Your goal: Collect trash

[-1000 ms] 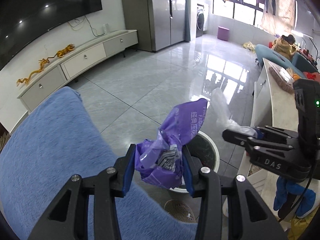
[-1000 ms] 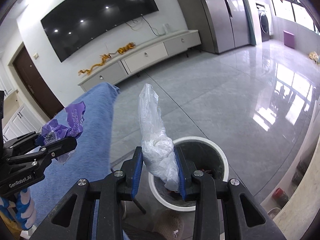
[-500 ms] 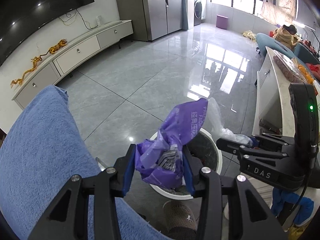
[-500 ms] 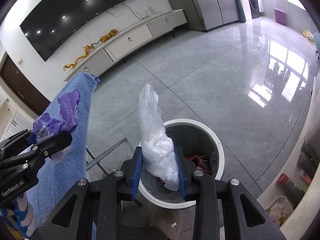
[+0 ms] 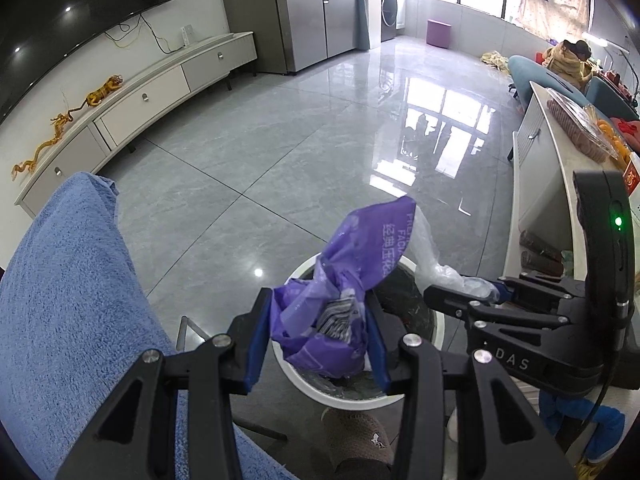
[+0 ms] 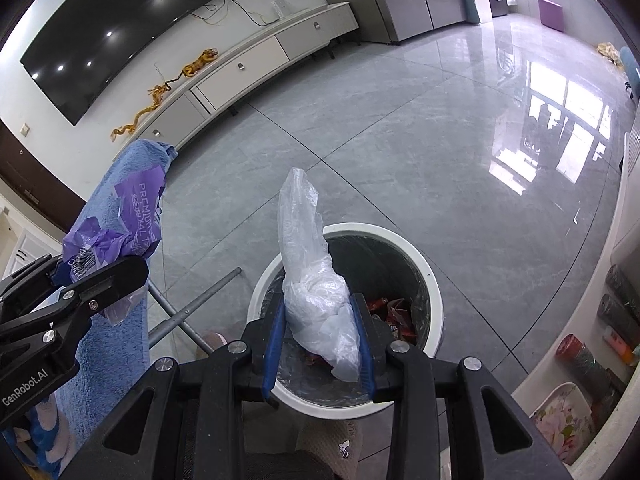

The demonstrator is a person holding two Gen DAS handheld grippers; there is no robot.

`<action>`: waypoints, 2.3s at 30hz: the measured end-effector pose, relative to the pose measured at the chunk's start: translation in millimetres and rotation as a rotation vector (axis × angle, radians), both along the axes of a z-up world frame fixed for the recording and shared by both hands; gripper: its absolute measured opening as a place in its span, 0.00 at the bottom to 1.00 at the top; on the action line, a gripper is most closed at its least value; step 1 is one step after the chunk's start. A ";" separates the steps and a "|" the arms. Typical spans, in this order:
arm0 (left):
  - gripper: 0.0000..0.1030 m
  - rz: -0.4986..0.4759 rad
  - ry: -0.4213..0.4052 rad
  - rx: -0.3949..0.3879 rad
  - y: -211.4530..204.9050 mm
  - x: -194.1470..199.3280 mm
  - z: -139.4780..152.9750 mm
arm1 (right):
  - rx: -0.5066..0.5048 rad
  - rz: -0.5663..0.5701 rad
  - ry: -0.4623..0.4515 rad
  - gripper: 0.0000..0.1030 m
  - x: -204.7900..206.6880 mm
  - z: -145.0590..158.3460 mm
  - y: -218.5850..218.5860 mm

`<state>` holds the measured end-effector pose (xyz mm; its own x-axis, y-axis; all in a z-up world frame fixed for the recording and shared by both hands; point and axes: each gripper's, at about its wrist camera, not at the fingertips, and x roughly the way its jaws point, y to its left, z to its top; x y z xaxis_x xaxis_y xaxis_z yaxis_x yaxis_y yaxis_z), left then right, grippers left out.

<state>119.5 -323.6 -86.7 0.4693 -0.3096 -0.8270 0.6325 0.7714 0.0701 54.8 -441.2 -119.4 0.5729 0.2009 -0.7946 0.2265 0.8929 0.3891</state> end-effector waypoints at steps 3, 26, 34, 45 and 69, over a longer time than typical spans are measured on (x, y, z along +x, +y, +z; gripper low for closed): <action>0.40 -0.002 0.005 -0.002 -1.3 1.5 -1.7 | -0.002 -0.002 0.006 0.30 2.0 0.6 1.3; 0.54 0.051 0.071 -0.094 23.0 20.2 4.3 | -0.030 -0.031 0.014 0.55 0.8 4.5 4.9; 0.63 0.094 0.042 -0.103 46.6 16.6 13.8 | -0.063 -0.020 -0.021 0.65 3.4 22.6 23.0; 0.63 0.201 -0.016 -0.148 109.7 7.4 34.9 | -0.135 0.039 -0.091 0.77 1.9 54.2 72.7; 0.66 0.474 -0.300 -0.235 272.8 -80.6 99.8 | -0.397 0.137 -0.328 1.00 -42.6 125.8 216.3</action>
